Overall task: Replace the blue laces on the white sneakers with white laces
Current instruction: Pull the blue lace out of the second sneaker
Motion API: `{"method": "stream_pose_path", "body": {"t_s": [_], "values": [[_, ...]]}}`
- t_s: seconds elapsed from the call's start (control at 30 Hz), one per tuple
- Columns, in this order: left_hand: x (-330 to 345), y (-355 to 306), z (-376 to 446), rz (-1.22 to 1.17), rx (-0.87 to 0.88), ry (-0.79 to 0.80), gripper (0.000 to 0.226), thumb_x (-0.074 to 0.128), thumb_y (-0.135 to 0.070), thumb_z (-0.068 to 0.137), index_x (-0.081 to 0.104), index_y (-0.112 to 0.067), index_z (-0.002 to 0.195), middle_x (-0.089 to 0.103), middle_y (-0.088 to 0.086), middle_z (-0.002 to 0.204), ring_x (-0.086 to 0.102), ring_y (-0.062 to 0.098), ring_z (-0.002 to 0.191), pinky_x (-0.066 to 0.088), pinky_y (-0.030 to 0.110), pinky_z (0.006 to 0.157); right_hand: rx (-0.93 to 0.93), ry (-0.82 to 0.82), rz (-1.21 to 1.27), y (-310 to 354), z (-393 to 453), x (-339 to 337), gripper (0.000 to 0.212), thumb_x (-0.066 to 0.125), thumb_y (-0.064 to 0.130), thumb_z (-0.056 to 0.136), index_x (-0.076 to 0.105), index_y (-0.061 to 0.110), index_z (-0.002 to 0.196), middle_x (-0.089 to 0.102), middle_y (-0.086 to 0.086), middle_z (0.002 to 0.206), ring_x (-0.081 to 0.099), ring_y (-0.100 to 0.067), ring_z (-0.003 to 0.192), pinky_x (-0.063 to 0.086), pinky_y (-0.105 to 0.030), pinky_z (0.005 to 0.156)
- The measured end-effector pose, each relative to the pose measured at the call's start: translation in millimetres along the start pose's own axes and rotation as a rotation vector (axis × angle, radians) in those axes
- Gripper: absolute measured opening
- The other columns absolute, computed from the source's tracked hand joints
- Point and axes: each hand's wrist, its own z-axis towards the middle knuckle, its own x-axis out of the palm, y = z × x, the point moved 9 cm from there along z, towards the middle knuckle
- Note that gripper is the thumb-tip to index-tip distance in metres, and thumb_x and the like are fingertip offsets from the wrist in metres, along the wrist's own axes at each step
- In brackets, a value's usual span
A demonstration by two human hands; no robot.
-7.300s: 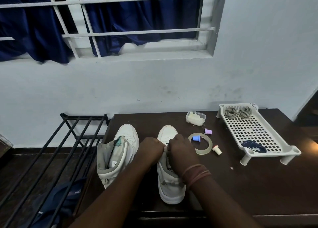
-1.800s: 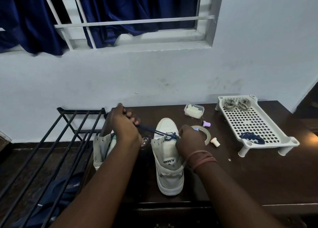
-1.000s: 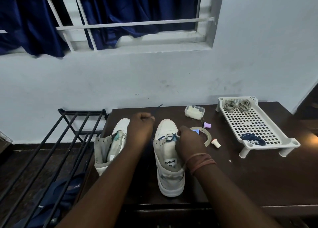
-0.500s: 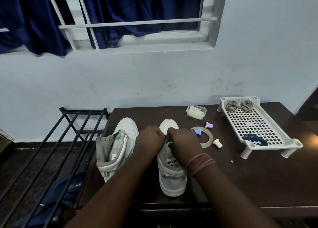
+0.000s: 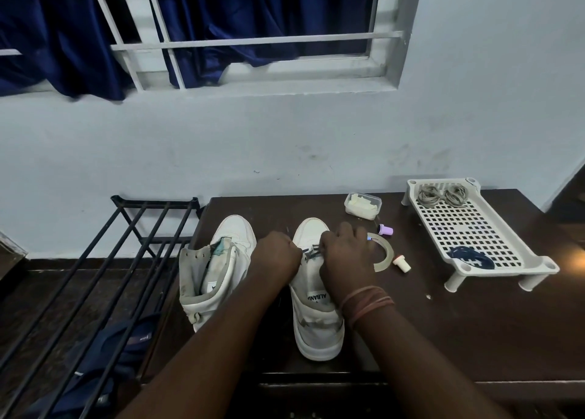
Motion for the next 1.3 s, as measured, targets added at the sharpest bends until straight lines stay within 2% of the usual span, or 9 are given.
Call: {"method": "stream_pose_path", "body": {"t_s": [0.13,0.3,0.47,0.57,0.77,0.93,1.03,1.17,1.3], "values": [[0.5,-0.3,0.5,-0.056,-0.008,-0.001,0.027,0.063,-0.023,0.081,0.057,-0.01,0.057,0.067,0.009,0.068,0.069,0.031,0.08,0.048,0.031,0.064,-0.104,-0.001,-0.07,10.3,-2.8,-2.1,0.011,0.062,0.02,0.059,0.064,0.02,0.07,0.056,-0.004,0.096,0.049,-0.032,0.086,0.029,-0.04,0.07],[2.4,-1.2,-0.7,-0.075,-0.002,0.013,0.037,0.079,-0.039,0.076,0.063,-0.009,0.061,0.07,0.008,0.07,0.067,0.026,0.074,0.047,0.029,0.065,-0.04,0.012,-0.033,3.0,-0.3,0.3,0.008,0.059,0.02,0.067,0.065,0.021,0.071,0.057,-0.002,0.088,0.05,-0.031,0.085,0.032,-0.041,0.072],[-0.1,7.1,-0.7,-0.121,-0.057,-0.011,0.028,0.08,-0.034,0.074,0.069,-0.01,0.063,0.07,0.003,0.068,0.07,0.025,0.079,0.051,0.03,0.069,0.511,-0.149,0.62,-44.6,2.2,-26.7,0.015,0.045,0.014,0.077,0.055,0.021,0.086,0.063,-0.004,0.094,0.058,-0.032,0.099,0.04,-0.044,0.085],[0.7,9.0,-1.1,-0.14,-0.066,0.006,0.024,0.079,-0.033,0.076,0.075,-0.01,0.071,0.073,0.005,0.075,0.071,0.026,0.084,0.053,0.032,0.075,0.712,-0.127,0.503,-69.6,-3.9,-34.8,0.018,0.05,0.017,0.081,0.057,0.022,0.096,0.061,-0.006,0.11,0.051,-0.034,0.114,0.033,-0.047,0.096],[3.0,6.4,-1.2,-0.137,-0.059,0.018,0.022,0.077,-0.031,0.078,0.073,-0.014,0.065,0.074,0.006,0.075,0.071,0.025,0.084,0.05,0.03,0.071,0.141,-0.074,0.137,-7.2,2.3,-20.4,0.035,0.054,0.021,0.062,0.07,0.03,0.092,0.06,0.001,0.112,0.05,-0.032,0.106,0.028,-0.043,0.084],[0.7,8.0,-1.9,-0.152,-0.06,0.01,0.019,0.076,-0.029,0.079,0.073,-0.016,0.066,0.075,0.006,0.077,0.071,0.025,0.085,0.053,0.031,0.075,0.103,0.14,-0.005,-6.8,-4.9,1.7,0.016,0.057,0.023,0.072,0.07,0.022,0.082,0.059,0.0,0.104,0.048,-0.031,0.107,0.029,-0.046,0.089],[1.3,9.6,-1.8,-0.159,-0.062,0.011,0.018,0.077,-0.03,0.077,0.076,-0.013,0.07,0.075,0.007,0.077,0.071,0.026,0.086,0.054,0.034,0.077,0.311,0.047,0.439,-22.4,6.0,-20.3,0.012,0.048,0.017,0.088,0.06,0.018,0.088,0.062,0.001,0.097,0.054,-0.024,0.1,0.032,-0.033,0.081],[2.3,12.2,-0.2,-0.151,-0.083,0.013,0.021,0.077,-0.031,0.078,0.071,-0.014,0.066,0.075,0.009,0.078,0.071,0.028,0.086,0.054,0.033,0.076,0.695,-0.183,1.596,-47.7,15.3,-38.8,0.017,0.035,0.008,0.1,0.045,0.011,0.087,0.057,0.001,0.054,0.053,-0.013,0.046,0.044,-0.022,0.051],[3.7,12.9,0.7,-0.143,-0.098,0.019,0.019,0.076,-0.031,0.078,0.073,-0.013,0.071,0.075,0.008,0.081,0.07,0.027,0.087,0.052,0.031,0.076,0.834,-0.433,1.734,-82.6,15.4,-41.8,0.015,0.041,0.01,0.095,0.049,0.018,0.086,0.047,0.003,0.056,0.04,-0.009,0.041,0.034,-0.022,0.047]]}}
